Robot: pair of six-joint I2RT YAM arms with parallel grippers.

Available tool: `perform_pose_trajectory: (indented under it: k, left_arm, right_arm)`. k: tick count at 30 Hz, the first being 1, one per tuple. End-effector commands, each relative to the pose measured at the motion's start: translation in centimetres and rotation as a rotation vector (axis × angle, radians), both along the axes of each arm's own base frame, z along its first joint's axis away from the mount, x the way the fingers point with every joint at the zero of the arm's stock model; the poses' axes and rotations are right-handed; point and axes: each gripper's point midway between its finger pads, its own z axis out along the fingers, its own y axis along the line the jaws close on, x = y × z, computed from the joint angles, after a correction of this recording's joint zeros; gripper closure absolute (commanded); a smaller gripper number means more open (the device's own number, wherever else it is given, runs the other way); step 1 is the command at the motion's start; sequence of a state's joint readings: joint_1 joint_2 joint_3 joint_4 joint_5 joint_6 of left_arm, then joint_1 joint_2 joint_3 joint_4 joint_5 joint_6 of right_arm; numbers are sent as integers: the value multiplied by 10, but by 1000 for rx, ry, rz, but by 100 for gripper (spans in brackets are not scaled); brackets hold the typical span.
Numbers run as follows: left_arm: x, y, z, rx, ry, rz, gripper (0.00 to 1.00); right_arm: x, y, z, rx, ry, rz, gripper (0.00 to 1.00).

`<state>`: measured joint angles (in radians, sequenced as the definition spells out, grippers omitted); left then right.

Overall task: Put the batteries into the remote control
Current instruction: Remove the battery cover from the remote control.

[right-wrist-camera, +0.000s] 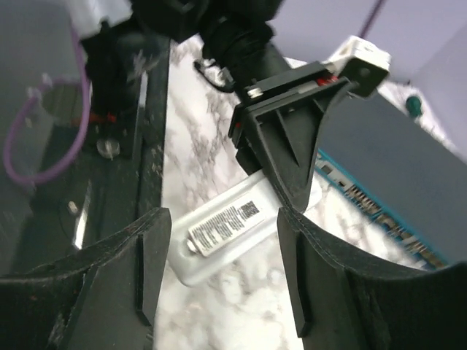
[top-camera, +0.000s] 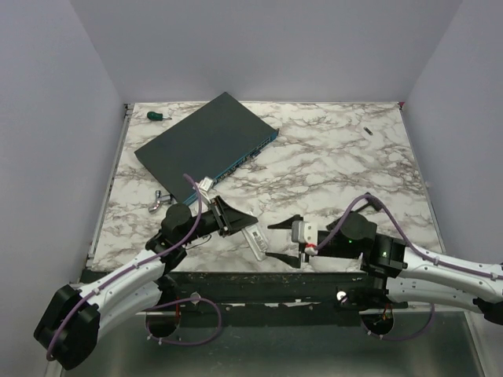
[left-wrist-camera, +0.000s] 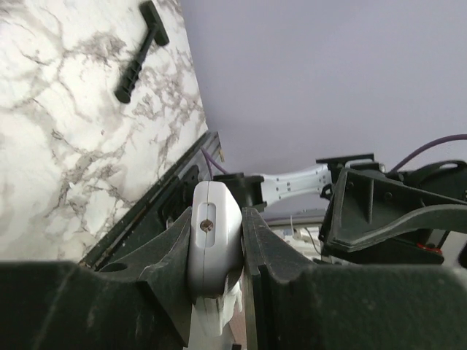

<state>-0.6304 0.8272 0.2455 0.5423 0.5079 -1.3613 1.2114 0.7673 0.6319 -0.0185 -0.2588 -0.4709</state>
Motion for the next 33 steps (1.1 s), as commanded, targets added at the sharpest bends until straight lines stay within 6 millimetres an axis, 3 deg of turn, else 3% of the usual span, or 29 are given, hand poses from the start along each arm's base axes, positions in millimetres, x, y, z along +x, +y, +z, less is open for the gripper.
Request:
perform_pose_trajectory:
  k: [1, 4, 5, 9, 19, 26, 33]
  left_arm:
    - [25, 11, 4, -20, -22, 143, 100]
    - [33, 15, 2, -13, -17, 187, 100]
    - [35, 16, 2, -10, -18, 196, 100]
    - [39, 19, 1, 5, -20, 215, 100]
    - [40, 23, 2, 45, -33, 232, 100]
    - [38, 22, 1, 45, -27, 217, 100]
    - [36, 22, -1, 52, -24, 215, 100]
  right_arm:
    - [22, 1, 40, 308, 408, -243, 33]
    - [51, -3, 33, 340, 708, -520, 31]
    - [61, -6, 19, 285, 747, -632, 30]
    - [68, -11, 1, 195, 825, -853, 27]
    - [47, 1, -39, 12, 905, -914, 12]
    - [40, 10, -51, -70, 835, -848, 17]
    - [46, 21, -60, -126, 774, -851, 25]
